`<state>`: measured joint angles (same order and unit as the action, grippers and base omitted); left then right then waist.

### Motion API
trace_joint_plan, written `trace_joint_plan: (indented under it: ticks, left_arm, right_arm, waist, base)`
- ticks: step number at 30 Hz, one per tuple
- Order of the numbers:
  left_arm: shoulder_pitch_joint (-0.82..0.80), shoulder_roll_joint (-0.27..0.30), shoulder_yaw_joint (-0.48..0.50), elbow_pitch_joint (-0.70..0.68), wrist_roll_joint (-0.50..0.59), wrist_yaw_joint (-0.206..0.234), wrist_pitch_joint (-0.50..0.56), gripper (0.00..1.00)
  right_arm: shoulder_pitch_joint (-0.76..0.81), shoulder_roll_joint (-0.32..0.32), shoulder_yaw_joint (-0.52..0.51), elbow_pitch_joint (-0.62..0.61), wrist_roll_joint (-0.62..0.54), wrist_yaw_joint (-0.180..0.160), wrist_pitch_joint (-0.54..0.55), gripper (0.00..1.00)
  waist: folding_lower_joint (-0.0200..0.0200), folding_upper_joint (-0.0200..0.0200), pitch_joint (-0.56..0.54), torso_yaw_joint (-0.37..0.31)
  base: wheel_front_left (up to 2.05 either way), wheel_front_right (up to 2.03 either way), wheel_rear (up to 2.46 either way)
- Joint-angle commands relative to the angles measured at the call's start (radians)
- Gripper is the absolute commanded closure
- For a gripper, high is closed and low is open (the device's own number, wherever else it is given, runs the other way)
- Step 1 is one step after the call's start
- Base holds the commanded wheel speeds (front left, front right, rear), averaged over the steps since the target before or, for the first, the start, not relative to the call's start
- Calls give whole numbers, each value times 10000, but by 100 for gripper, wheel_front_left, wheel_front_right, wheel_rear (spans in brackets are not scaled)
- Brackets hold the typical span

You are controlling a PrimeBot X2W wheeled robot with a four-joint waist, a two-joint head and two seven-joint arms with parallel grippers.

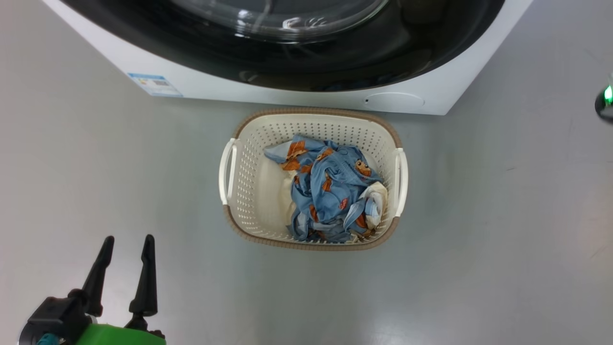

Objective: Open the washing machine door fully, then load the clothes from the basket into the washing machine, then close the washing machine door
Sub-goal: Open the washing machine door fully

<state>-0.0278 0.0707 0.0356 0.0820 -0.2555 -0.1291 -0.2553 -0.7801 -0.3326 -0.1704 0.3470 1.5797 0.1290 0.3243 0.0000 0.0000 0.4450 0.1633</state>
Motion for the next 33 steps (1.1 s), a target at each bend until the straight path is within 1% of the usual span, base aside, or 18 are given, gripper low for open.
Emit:
trace_joint_plan:
  ticks: [1, 5, 9, 18, 26, 33]
  left_arm:
    - [-92, 151, 352, -211, -70, -16, -65, 0]
    - [-107, 110, 344, -191, -84, -16, -65, 0]
    - [10, 61, 334, -195, -109, -16, -65, 0]
    - [-130, -54, 344, -116, -183, -16, -65, 0]
    - [-176, -112, 370, -51, -189, -16, -65, 0]
    - [-26, -144, 466, 179, -111, -16, -65, 0]
  right_arm:
    - [-307, -126, 309, -381, -160, 17, 166, 100]
    - [-748, -120, 633, -570, -202, 17, 430, 100]
    - [-1065, -255, 852, -712, -238, 17, 714, 100]
    - [-1687, -459, 1357, -659, -366, 17, 1145, 100]
    - [-2190, -537, 1859, -470, -470, 17, 1495, 100]
    - [-2479, -941, 2277, -263, -638, 17, 1955, 100]
  waist:
    - [0, 0, 127, 124]
    - [0, 0, 213, 249]
    - [0, 0, 373, 428]
    - [0, 0, 696, 758]
    - [0, 0, 801, 852]
    - [0, 0, 779, 851]
  base:
    - [0, 0, 0]
    - [0, 0, 0]
    - [0, 0, 0]
    - [0, 0, 0]
    - [0, 0, 0]
    - [0, 0, 0]
